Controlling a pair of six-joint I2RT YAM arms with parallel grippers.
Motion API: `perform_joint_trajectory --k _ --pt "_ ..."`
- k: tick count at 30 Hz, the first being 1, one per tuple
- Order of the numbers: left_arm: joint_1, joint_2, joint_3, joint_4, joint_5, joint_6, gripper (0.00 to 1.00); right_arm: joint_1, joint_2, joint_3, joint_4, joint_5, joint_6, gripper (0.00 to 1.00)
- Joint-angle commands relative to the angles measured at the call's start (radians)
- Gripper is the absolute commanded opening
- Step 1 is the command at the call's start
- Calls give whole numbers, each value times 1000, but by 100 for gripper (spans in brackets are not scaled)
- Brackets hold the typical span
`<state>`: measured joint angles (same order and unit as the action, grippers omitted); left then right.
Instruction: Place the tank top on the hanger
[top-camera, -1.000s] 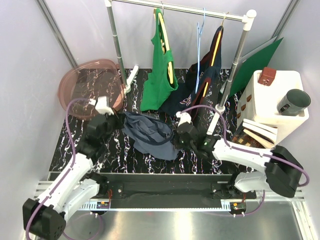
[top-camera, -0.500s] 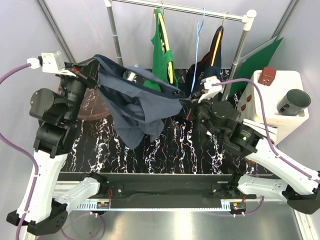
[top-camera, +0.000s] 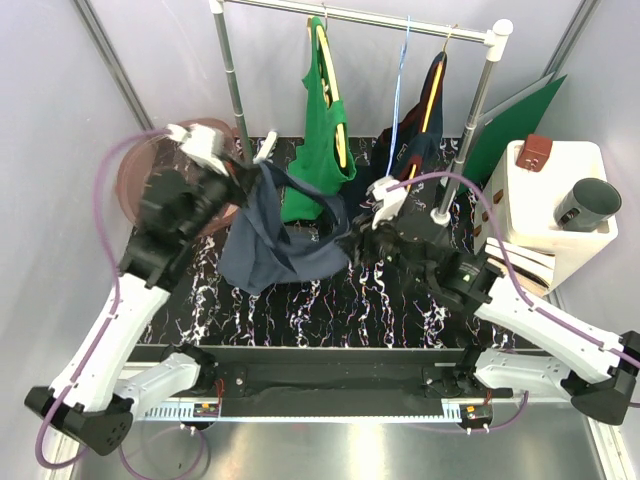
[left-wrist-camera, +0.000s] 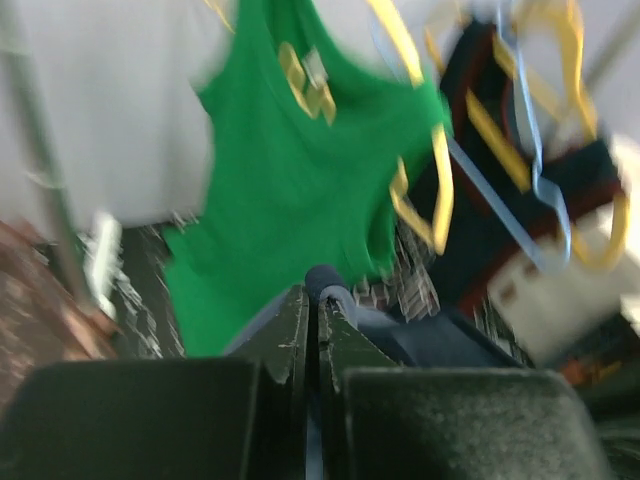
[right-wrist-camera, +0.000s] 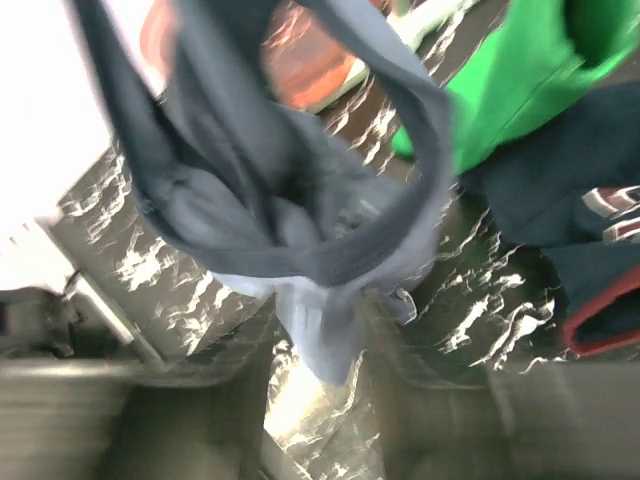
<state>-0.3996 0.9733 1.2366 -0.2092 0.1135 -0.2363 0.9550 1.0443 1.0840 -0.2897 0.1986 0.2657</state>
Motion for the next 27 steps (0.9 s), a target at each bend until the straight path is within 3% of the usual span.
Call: perform_joint_trajectory --k 1,4,9,21,27 --pt "-64 -1 -159 48 118 110 0 2 17 -90 15 -110 38 66" --pt "-68 -39 -279 47 170 153 0 2 -9 -162 32 -76 43 77" --pt "-77 -119 -431 77 270 170 0 2 3 -252 112 -90 -6 84" --pt "-88 -102 -444 74 288 160 0 2 308 -300 495 -91 -179 86" --pt "-94 -131 -442 68 278 150 0 2 486 -202 527 -13 -301 86"
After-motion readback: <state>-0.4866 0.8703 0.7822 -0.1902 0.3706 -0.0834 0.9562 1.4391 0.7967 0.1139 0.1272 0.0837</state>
